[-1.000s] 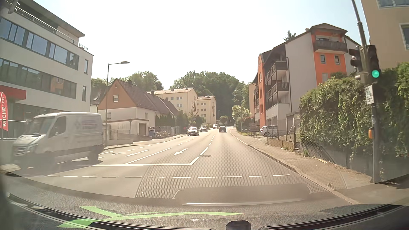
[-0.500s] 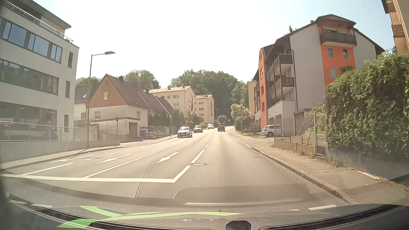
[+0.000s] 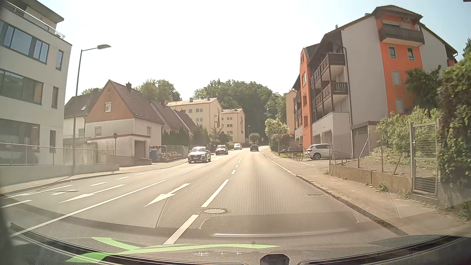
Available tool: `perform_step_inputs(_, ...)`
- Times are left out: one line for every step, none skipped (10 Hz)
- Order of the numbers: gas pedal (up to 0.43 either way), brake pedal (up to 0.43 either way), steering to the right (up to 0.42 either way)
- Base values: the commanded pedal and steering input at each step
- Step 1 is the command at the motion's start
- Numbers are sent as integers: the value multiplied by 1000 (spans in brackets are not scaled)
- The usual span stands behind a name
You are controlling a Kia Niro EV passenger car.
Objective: Follow the waypoints while adhering to traffic rules and regulations
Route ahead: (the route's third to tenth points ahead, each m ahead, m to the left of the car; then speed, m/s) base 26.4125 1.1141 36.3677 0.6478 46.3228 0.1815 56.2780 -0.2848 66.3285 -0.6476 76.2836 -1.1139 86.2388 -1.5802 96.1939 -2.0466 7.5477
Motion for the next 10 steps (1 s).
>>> perform_step_inputs(240, 0, 4)
perform_step_inputs(240, 0, 4)
perform_step_inputs(240, 0, 4)
perform_step_inputs(240, 0, 4)
perform_step_inputs(240, 0, 3)
perform_step_inputs(240, 0, 4)
perform_step_inputs(240, 0, 3)
perform_step_inputs(240, 0, 3)
perform_step_inputs(240, 0, 1)
perform_step_inputs(240, 0, 0)
